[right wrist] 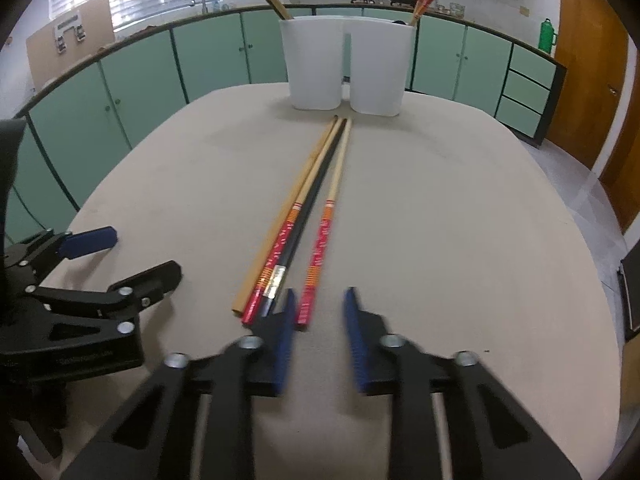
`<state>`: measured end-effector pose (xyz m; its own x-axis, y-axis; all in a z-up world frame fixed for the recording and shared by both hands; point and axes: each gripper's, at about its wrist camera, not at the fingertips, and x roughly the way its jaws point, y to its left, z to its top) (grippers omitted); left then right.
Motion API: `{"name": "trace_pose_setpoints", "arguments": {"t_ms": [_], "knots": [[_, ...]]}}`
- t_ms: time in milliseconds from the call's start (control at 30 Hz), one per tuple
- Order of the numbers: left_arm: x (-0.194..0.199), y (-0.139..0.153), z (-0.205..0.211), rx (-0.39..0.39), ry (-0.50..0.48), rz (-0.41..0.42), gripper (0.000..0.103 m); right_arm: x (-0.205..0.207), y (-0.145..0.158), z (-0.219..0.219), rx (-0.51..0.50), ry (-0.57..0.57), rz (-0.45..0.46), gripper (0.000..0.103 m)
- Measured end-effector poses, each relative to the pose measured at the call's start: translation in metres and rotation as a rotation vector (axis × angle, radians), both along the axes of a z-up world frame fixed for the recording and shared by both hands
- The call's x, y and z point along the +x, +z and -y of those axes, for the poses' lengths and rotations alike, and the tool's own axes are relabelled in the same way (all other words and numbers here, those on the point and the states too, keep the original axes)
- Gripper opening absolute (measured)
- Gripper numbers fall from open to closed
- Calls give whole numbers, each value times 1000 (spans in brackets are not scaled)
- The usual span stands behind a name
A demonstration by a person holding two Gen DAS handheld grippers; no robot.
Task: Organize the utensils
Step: 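Close the right gripper on another red-patterned chopstick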
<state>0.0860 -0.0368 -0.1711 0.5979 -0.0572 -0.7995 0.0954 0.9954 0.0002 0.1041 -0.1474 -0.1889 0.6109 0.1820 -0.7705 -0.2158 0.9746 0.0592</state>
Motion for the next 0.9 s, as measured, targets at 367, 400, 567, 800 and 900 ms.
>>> {"name": "trace_pose_setpoints", "arguments": {"t_ms": [367,400,567,800,900], "knots": [[-4,7,28,-60,-96,0,88,-8,0,37,1,-70,7,6],[-5,8,33,-61,-111,2,88,-9,0,40,1,-73,7,6],[-2,4,50,-27,-132,4,88,-9,0,45,11,-80,9,6],[3,-3,51,-7,-116,-9,88,-8,-1,44,19,-79,9,6],[0,-4,50,9,-113,0,88,-8,-1,45,22,-79,8,6]]}}
